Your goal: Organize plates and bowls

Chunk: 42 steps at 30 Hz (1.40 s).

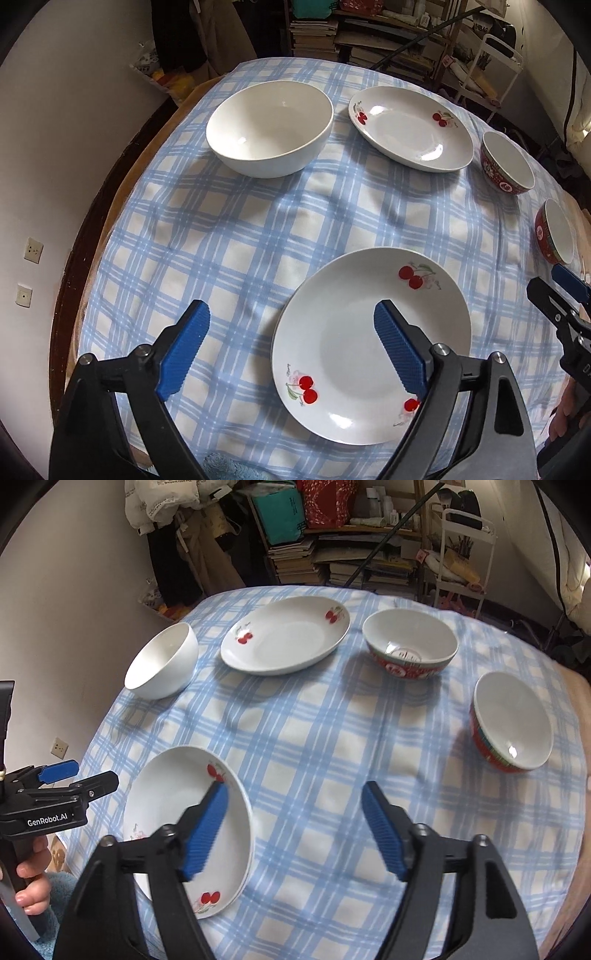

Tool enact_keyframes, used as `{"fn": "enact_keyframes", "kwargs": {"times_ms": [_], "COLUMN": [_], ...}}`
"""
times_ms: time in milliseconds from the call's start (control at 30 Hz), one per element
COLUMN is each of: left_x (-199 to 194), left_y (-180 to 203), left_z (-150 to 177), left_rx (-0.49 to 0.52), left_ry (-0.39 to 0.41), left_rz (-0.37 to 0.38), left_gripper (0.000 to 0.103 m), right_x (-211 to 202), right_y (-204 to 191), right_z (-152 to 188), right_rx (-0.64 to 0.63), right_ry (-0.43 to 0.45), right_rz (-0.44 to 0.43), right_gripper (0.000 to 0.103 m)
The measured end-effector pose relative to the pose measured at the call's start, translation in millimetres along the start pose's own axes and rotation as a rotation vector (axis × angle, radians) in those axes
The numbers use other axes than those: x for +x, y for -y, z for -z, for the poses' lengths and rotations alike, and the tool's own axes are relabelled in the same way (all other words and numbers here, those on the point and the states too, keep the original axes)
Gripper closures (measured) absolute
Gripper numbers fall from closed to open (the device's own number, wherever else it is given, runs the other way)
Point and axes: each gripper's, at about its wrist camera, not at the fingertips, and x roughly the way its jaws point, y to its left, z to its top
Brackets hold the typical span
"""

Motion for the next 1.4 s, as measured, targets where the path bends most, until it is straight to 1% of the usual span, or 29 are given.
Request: {"fn": "enact_keyframes", "kwargs": {"times_ms": [67,100,167,367,500,600,700,767,967,1100,1233,1300,1333,1367,1400], "left_x": [-1,-3,-5,-4,0,3,9,13,27,32,34,36,38,39,42], "left_y": [3,4,7,18,23,29,39,47,75,87,95,96,97,97,97], "left_z": [-8,-12,-21,-52,-71,-88,-103,-112,-140,-162,-186,-199,-205,-211,-218], "left_rx": [-0.01,-0.026,-0.056,-0.12,-0.177,-0.188,-0.177,-0.164,-0.068,-0.009,0.059,0.091,0.108,0.118,0.127], "left_ry": [0.005,0.017,0.036,0.078,0.101,0.113,0.102,0.101,0.096,0.092,0.109,0.107,0.103,0.104,0.099], "left_rz": [0.0,-0.007,-0.029,-0.038,-0.05,-0.049,-0.031,-0.032,-0.033,-0.005,-0.013,-0.017,-0.018,-0.013,-0.008], "left_gripper": [0.013,0.013,0.013,0.013,0.013,0.013,0.013,0.013,0.014,0.013,0.013,0.013,0.014,0.014,0.014], "right_x": [-7,-11,-16,-17,-10,-1,11,23,50,66,83,92,96,102,106], "right_y": [2,4,5,14,16,16,20,23,34,43,57,64,67,70,72], "right_z": [-11,-16,-30,-76,-109,-133,-153,-164,-190,-201,-207,-208,-208,-208,-208], "right_rx": [-0.028,-0.041,-0.07,-0.11,-0.152,-0.18,-0.181,-0.178,-0.188,-0.163,-0.111,-0.09,-0.082,-0.071,-0.062], "right_ry": [0.023,0.035,0.056,0.09,0.095,0.095,0.073,0.052,0.024,0.007,-0.004,-0.024,-0.035,-0.049,-0.061], "right_rz": [0.005,0.005,0.007,0.006,0.002,0.022,0.024,0.027,0.061,0.05,0.04,0.026,0.02,0.012,0.008], "right_gripper": [0.001,0.0,0.0,0.0,0.0,0.0,0.0,0.0,0.004,0.009,0.01,0.019,0.022,0.03,0.035]}}
